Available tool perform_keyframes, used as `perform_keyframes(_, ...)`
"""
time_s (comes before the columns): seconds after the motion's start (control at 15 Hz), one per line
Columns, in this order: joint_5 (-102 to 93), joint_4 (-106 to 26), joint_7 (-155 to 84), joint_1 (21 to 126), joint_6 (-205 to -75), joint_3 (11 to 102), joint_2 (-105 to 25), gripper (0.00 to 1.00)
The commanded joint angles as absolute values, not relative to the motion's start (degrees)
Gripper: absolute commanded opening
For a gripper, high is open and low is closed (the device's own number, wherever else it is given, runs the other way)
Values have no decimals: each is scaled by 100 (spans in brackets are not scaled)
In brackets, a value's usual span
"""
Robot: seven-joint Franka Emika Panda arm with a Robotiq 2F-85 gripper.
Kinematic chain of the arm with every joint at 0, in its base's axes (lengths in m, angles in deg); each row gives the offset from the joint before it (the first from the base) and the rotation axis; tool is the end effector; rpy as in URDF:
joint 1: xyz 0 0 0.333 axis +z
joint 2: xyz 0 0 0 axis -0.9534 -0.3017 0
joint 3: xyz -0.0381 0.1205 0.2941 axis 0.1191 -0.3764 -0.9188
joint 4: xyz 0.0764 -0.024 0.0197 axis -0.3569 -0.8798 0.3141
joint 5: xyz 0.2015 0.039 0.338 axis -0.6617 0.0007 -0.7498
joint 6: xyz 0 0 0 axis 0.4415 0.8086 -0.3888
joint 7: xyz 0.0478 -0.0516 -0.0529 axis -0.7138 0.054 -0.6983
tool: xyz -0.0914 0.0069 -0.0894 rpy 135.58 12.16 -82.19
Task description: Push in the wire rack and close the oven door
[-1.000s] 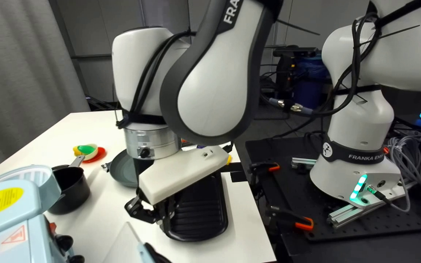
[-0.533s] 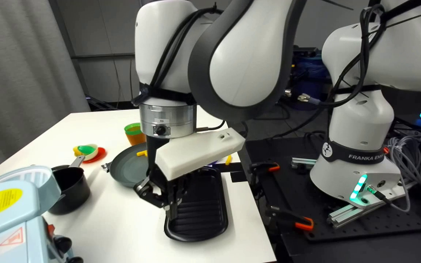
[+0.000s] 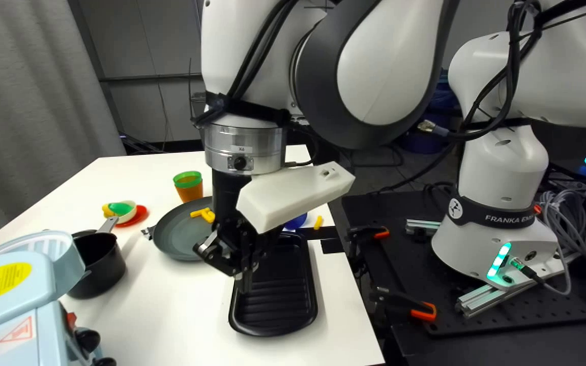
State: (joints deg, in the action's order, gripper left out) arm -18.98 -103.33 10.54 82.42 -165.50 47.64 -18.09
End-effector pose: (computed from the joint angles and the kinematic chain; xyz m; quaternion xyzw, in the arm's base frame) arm 0.4105 0.1016 0.2510 -0.9173 0.3874 -0.0509 0.0768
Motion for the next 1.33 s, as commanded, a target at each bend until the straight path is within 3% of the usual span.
perform_keyframes(0.0,-928,-10521,1326,7854,-16030,4529,-1144,0)
perform_keyframes(0.67,17,-10249,339,7625,-14398,4287,-212,0)
perform_keyframes(1.27,101,-9949,-1181,7545,-13714,4250,204,0)
